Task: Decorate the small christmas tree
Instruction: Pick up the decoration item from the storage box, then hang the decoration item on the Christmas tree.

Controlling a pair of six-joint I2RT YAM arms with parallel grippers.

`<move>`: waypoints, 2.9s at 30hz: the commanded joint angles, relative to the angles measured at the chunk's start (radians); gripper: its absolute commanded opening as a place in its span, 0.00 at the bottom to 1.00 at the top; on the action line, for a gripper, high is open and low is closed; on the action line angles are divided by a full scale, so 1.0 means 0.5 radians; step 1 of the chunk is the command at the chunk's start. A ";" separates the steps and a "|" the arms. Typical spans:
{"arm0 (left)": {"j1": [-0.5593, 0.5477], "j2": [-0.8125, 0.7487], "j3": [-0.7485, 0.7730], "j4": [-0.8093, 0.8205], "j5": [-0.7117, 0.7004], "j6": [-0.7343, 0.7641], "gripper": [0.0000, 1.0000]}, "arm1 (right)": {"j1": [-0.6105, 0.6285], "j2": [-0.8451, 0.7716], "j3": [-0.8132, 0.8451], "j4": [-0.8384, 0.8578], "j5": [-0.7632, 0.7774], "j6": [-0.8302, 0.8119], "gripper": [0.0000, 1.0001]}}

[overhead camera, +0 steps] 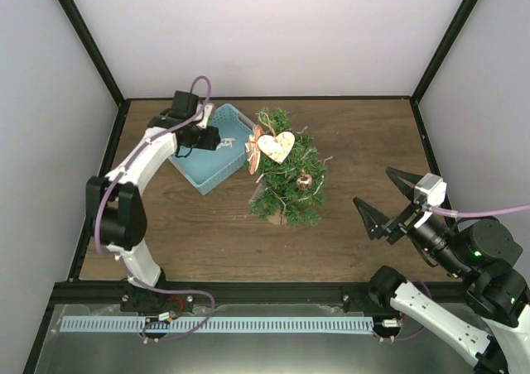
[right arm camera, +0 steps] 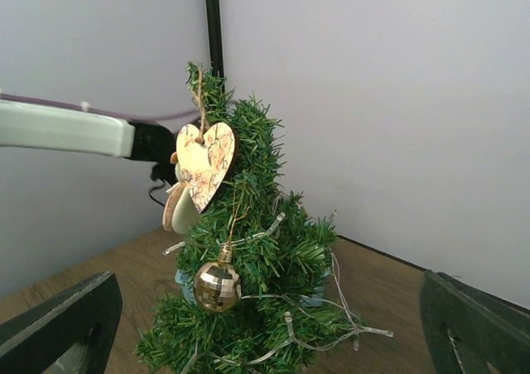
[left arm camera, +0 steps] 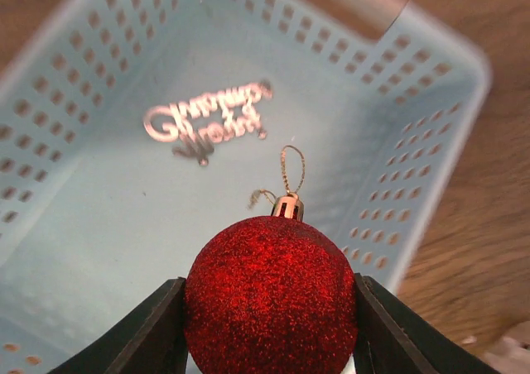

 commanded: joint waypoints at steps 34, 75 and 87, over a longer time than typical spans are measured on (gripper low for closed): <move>-0.206 -2.228 -1.462 0.823 1.630 -1.012 0.39 | -0.012 0.229 -0.039 0.146 -0.665 0.085 0.88; -0.206 -2.439 -1.091 1.305 1.803 -1.786 0.39 | 0.911 1.391 0.110 1.292 -0.409 -0.786 0.11; -0.207 -2.466 -1.096 1.291 1.807 -1.784 0.39 | 0.934 1.473 0.067 1.464 -0.453 -0.735 0.12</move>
